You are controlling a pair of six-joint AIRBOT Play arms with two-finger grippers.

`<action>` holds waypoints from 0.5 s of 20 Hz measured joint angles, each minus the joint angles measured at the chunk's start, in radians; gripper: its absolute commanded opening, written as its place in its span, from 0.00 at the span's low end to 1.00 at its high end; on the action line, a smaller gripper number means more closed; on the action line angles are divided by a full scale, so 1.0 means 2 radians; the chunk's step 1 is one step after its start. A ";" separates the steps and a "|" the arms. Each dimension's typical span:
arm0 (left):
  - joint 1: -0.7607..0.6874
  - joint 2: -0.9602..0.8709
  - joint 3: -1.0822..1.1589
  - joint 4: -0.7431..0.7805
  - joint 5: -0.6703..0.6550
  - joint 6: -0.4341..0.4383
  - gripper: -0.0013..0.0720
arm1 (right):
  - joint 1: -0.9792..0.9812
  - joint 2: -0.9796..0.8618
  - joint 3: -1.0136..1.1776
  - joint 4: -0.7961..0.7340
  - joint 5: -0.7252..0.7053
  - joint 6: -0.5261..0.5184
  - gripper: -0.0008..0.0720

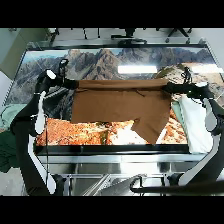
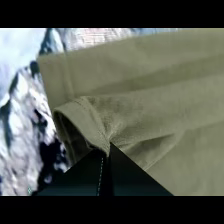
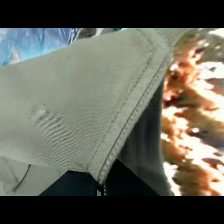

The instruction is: Fold the shirts.

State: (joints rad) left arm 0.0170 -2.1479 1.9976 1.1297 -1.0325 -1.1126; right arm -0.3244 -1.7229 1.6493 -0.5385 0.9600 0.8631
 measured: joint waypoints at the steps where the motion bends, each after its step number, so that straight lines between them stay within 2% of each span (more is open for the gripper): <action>1: 0.000 0.000 0.003 0.004 -0.014 -0.001 0.48 | -0.002 0.002 0.000 -0.004 0.008 0.001 0.33; 2: 0.001 -0.001 0.009 0.008 -0.033 -0.006 0.97 | -0.004 0.006 0.000 -0.011 0.017 0.008 0.34; 6: 0.020 0.016 0.034 0.021 -0.110 -0.055 0.99 | -0.030 0.043 0.000 -0.081 0.067 0.068 0.34; 10: 0.059 0.085 -0.023 0.023 -0.160 -0.097 0.99 | -0.070 0.116 -0.007 -0.138 0.138 0.115 0.33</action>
State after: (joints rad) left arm 0.1345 -1.9774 1.9522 1.1751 -1.3518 -1.3060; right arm -0.4644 -1.4910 1.6356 -0.8135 1.2369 1.0927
